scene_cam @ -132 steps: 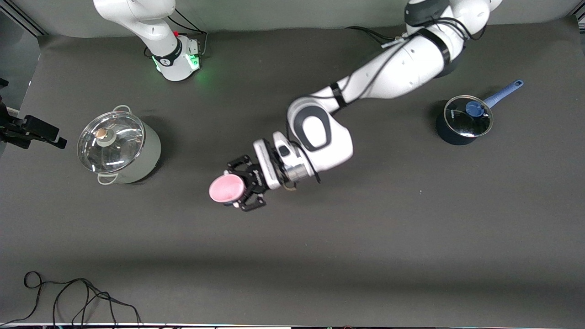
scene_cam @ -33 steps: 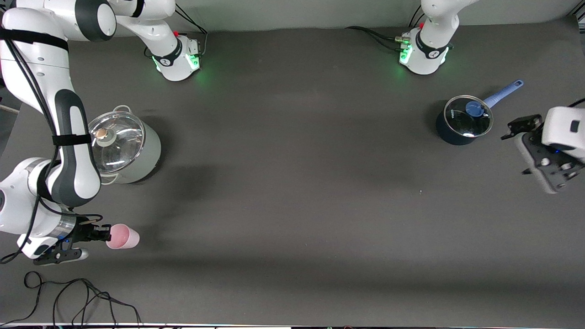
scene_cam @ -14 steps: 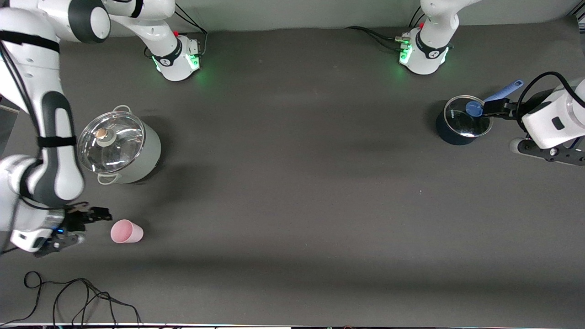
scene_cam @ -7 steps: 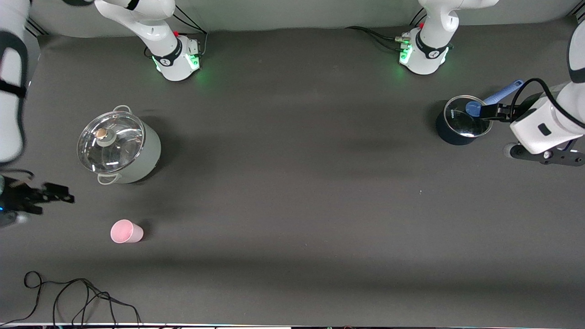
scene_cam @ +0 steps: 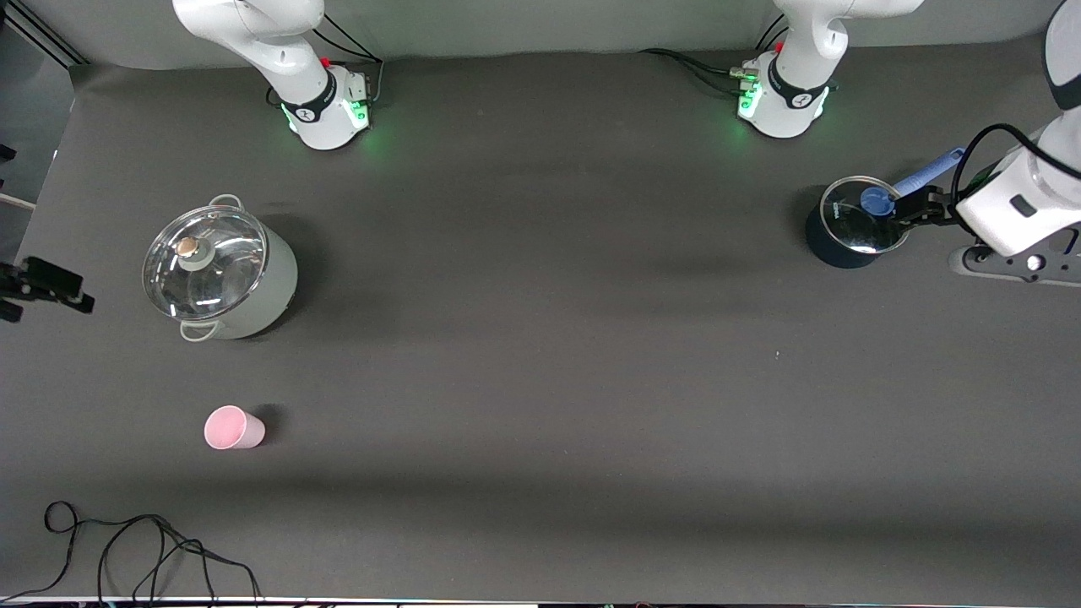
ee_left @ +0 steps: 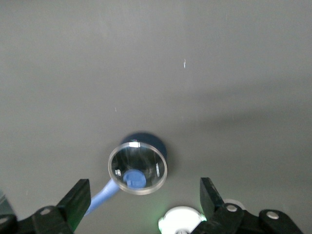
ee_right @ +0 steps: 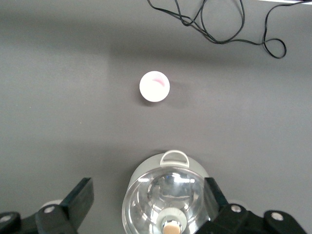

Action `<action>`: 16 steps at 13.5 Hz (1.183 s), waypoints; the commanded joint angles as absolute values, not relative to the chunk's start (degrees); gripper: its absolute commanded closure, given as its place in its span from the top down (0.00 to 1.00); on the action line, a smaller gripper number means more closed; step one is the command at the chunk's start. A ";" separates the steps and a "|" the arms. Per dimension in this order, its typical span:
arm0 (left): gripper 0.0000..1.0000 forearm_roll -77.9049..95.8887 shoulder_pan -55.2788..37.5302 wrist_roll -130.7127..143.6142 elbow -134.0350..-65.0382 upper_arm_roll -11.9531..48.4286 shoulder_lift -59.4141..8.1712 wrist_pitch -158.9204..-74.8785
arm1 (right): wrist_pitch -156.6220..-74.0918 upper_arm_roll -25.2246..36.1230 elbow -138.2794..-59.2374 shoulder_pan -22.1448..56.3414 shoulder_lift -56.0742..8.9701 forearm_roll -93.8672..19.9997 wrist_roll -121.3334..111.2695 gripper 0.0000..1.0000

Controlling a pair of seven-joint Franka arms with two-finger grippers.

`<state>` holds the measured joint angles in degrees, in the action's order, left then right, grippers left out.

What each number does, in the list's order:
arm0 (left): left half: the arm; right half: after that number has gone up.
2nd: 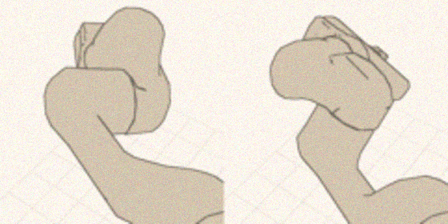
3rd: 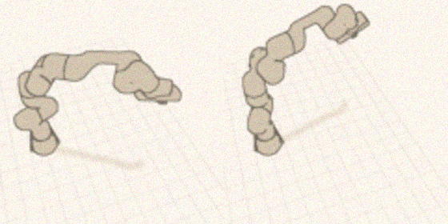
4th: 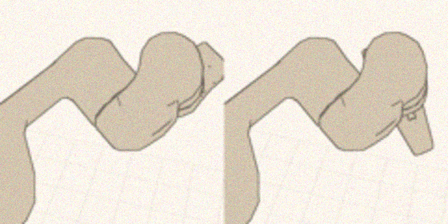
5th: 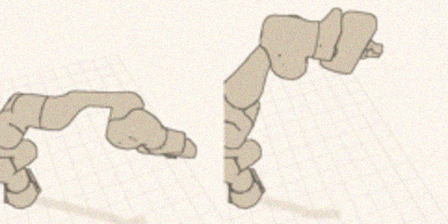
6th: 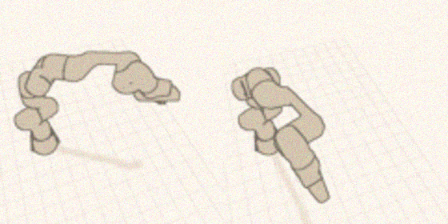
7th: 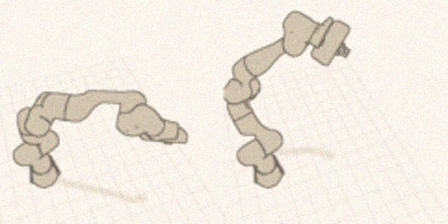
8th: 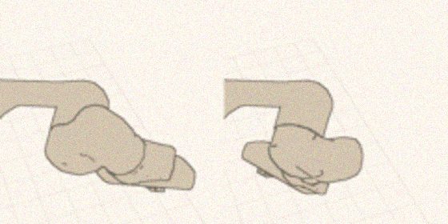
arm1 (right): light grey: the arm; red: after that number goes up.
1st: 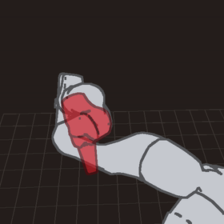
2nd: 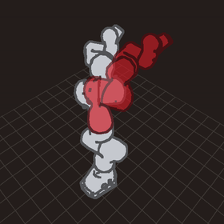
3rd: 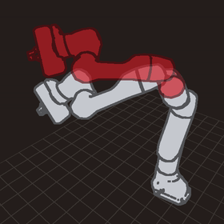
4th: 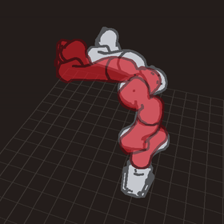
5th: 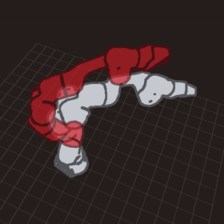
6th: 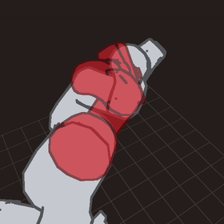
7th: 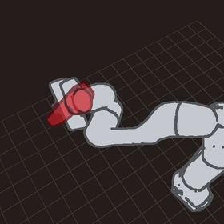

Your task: Transfer pink cup from left to right arm

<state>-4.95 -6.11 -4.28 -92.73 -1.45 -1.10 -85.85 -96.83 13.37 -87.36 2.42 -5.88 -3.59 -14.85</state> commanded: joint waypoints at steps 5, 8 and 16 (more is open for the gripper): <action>1.00 -4.39 -5.09 -0.36 -95.71 -0.09 0.18 -98.70 | -99.24 13.28 -96.77 3.25 1.93 -2.90 -2.07 1.00; 1.00 -4.31 -4.92 -0.61 -95.71 -0.09 0.09 -96.95 | -97.12 11.61 -95.98 5.45 2.11 -2.90 4.56 1.00; 1.00 0.17 -5.19 -0.87 -90.88 0.18 -2.45 -96.42 | -91.50 10.55 -91.94 5.36 2.11 -2.81 -1.76 1.00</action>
